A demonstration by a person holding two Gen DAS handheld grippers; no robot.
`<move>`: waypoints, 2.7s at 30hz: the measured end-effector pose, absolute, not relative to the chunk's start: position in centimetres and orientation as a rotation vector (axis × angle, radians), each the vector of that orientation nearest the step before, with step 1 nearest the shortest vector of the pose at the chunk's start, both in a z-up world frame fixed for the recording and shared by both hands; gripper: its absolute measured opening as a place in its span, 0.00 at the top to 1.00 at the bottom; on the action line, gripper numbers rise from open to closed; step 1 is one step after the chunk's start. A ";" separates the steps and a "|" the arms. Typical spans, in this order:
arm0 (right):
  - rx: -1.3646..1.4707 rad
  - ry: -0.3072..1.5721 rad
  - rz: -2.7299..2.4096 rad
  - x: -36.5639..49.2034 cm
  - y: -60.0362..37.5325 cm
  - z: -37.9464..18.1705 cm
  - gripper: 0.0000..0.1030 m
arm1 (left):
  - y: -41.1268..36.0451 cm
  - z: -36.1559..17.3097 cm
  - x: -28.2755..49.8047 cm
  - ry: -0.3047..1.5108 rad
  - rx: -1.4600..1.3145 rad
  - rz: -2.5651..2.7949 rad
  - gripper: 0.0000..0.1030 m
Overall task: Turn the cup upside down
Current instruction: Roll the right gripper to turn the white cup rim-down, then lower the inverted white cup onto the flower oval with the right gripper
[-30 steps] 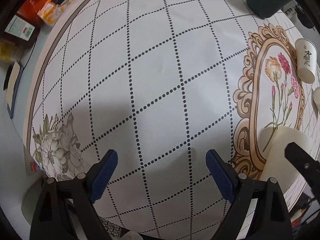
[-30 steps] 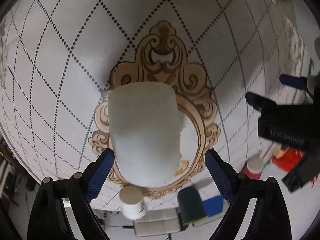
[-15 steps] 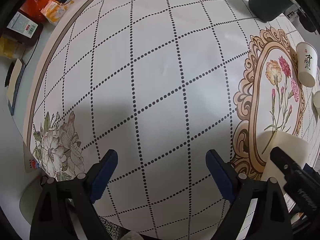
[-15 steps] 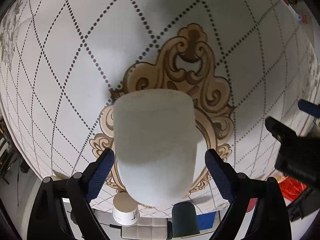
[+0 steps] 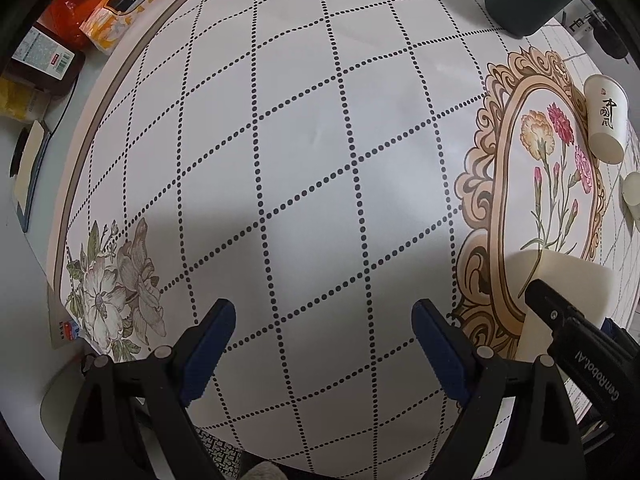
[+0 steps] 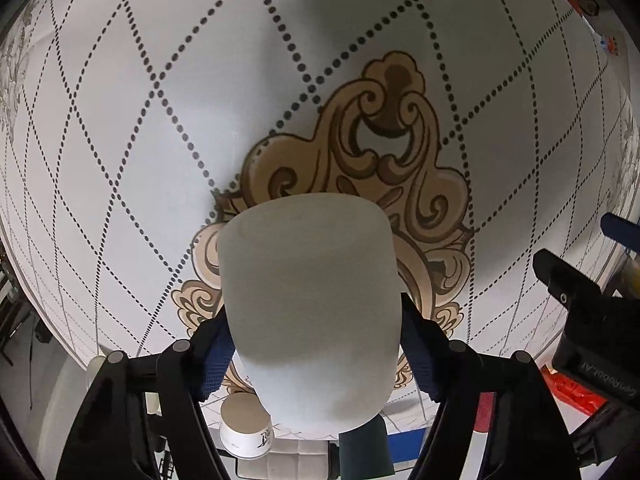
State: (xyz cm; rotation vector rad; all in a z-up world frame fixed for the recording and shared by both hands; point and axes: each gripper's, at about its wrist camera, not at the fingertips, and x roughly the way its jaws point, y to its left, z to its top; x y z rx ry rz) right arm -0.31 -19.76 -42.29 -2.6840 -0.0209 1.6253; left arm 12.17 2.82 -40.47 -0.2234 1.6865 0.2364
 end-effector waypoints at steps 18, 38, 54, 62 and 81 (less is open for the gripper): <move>-2.604 0.060 1.602 -0.6 -17.3 -42.5 0.27 | 3.0 -39.8 12.1 1.675 -0.196 0.235 0.12; -1.612 1.409 1.118 8.8 -8.7 -39.7 0.27 | 2.2 -38.2 15.2 1.648 -0.105 0.229 0.12; -0.968 1.829 0.736 12.0 -12.7 -41.3 0.27 | -1.7 -37.3 16.4 1.632 -0.045 0.170 0.12; -0.619 2.023 0.489 14.7 -16.1 -42.9 0.27 | -2.7 -37.1 15.8 1.621 -0.040 0.157 0.12; -0.411 2.133 0.344 16.6 -19.9 -46.3 0.26 | -3.1 -37.2 15.4 1.614 -0.040 0.138 0.12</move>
